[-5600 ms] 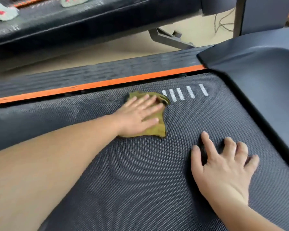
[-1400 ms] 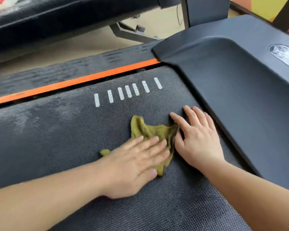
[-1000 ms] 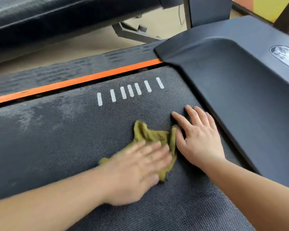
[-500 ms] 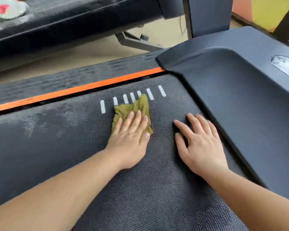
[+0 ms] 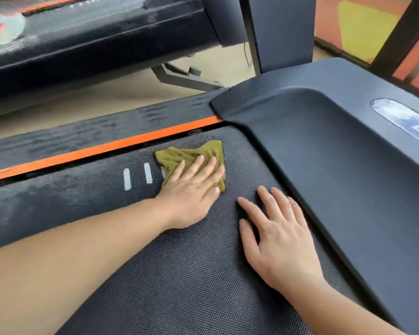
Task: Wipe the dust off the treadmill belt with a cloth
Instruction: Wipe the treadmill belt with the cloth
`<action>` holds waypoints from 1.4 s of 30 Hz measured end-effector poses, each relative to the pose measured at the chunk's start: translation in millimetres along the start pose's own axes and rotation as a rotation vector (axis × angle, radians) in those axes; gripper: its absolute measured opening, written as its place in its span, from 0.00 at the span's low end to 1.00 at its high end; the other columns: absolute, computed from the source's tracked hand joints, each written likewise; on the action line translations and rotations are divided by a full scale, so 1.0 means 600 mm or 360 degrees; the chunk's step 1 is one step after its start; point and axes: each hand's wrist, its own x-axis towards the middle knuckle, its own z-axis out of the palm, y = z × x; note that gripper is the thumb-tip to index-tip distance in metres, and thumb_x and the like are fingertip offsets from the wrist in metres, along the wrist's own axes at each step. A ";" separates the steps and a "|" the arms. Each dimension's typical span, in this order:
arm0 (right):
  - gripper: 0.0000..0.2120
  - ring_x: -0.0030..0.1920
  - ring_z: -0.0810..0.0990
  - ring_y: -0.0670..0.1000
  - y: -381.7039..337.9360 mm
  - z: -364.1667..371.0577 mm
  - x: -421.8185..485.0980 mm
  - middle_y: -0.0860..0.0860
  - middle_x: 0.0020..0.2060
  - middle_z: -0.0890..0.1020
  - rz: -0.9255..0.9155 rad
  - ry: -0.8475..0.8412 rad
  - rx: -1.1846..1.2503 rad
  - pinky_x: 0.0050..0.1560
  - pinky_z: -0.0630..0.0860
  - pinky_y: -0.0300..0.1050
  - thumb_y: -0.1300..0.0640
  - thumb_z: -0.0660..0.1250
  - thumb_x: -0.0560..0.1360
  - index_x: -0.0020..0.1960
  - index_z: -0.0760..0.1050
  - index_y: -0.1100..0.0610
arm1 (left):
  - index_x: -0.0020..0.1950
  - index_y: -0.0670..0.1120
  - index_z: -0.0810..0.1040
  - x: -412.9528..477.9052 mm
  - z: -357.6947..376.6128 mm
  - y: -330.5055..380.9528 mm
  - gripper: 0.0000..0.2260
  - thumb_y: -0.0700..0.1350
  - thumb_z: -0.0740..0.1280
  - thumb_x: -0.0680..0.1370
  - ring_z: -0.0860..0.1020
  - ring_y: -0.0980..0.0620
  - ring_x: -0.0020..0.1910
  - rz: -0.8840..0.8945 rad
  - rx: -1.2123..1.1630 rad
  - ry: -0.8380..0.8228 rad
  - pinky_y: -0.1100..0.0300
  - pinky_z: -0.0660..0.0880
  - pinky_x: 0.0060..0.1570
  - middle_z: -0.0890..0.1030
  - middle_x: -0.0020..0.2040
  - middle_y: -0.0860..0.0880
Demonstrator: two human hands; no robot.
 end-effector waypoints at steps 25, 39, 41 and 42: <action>0.22 0.79 0.64 0.57 -0.002 0.000 0.002 0.51 0.76 0.71 0.0001 0.0022 0.0059 0.80 0.58 0.60 0.39 0.55 0.82 0.73 0.71 0.39 | 0.81 0.58 0.44 0.090 -0.029 -0.027 0.24 0.55 0.43 0.85 0.37 0.59 0.79 0.0107 -0.0011 0.0040 0.53 0.35 0.78 0.43 0.81 0.59; 0.29 0.79 0.64 0.55 -0.002 -0.001 0.003 0.51 0.76 0.72 0.0033 0.0052 0.0048 0.80 0.58 0.59 0.39 0.55 0.80 0.74 0.74 0.53 | 0.82 0.53 0.43 0.038 -0.015 -0.014 0.26 0.56 0.42 0.84 0.34 0.56 0.79 -0.0220 0.0051 0.0094 0.49 0.35 0.78 0.41 0.82 0.55; 0.29 0.79 0.64 0.55 -0.004 -0.001 0.003 0.51 0.76 0.72 0.0034 0.0048 0.0042 0.80 0.58 0.59 0.39 0.54 0.81 0.74 0.74 0.53 | 0.82 0.54 0.42 -0.018 0.005 0.040 0.26 0.56 0.43 0.84 0.34 0.60 0.78 0.0146 -0.0053 0.0049 0.51 0.34 0.77 0.39 0.81 0.57; 0.29 0.79 0.64 0.55 -0.004 -0.001 0.002 0.51 0.76 0.72 0.0037 0.0048 0.0041 0.80 0.58 0.59 0.39 0.54 0.81 0.74 0.73 0.53 | 0.82 0.55 0.42 -0.041 0.010 0.046 0.25 0.57 0.43 0.84 0.33 0.63 0.77 0.0312 -0.0080 0.0034 0.53 0.33 0.77 0.39 0.80 0.59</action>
